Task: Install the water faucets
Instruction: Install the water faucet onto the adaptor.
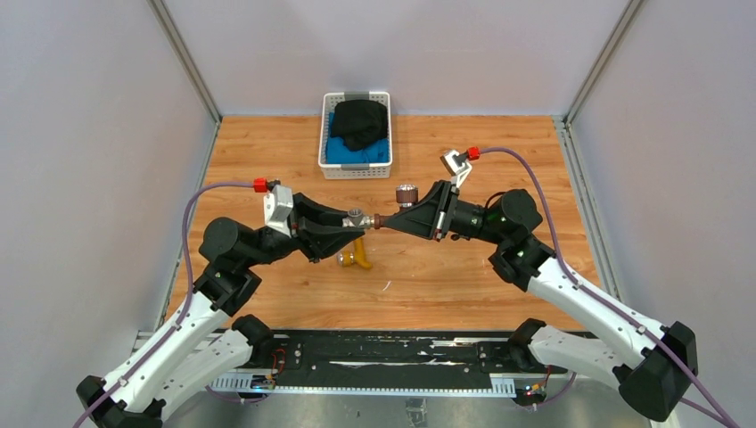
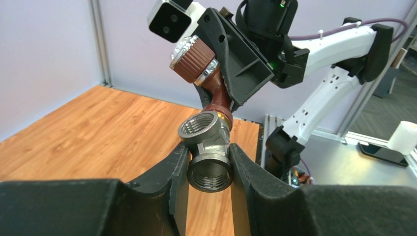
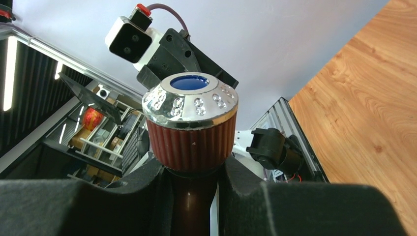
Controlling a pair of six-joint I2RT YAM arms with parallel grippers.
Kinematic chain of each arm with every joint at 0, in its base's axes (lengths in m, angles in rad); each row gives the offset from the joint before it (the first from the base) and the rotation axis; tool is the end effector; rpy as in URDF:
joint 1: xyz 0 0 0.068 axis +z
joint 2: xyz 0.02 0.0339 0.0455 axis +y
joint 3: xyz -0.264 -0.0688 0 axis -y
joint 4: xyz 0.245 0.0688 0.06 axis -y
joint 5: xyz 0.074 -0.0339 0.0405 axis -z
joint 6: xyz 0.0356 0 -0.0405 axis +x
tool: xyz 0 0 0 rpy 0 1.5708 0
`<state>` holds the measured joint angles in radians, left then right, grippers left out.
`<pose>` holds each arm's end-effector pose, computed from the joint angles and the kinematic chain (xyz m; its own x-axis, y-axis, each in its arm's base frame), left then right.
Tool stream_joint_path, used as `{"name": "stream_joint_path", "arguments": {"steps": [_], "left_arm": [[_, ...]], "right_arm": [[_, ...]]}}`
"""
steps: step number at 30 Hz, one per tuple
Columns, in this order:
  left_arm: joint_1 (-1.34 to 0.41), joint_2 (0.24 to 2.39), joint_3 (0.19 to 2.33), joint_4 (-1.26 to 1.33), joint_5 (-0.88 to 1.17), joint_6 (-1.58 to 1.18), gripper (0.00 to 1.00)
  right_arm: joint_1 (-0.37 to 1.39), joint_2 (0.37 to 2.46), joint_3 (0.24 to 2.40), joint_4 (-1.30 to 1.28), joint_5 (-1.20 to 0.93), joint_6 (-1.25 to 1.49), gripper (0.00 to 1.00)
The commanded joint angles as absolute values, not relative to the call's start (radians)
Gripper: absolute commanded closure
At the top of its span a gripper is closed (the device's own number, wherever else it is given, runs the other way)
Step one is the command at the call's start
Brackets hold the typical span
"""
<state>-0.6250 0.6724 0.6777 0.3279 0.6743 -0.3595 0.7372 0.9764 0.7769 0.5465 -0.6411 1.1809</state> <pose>0.1122 -0.1083 0.3725 -0.0808 -0.2805 -0.9564 0.9690 0.2025 -0.1413 0.1490 0.1641 0.3773 -0.7878 0.2860 -0.5456 -0.5959 -0.1296 0.7925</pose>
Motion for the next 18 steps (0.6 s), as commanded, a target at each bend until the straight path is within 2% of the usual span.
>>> {"name": "stream_joint_path", "arguments": {"steps": [1, 6, 18], "left_arm": [[-0.678, 0.675, 0.639, 0.356, 0.801, -0.287, 1.00], [-0.688, 0.653, 0.620, 0.356, 0.758, -0.213, 1.00], [-0.687, 0.644, 0.622, 0.323, 0.795, -0.086, 1.00]], "right_arm": [[0.717, 1.025, 0.817, 0.519, -0.700, 1.258, 1.00], [0.697, 1.052, 0.834, 0.528, -0.747, 1.283, 1.00], [0.635, 1.129, 0.883, 0.541, -0.900, 1.461, 1.00]]}}
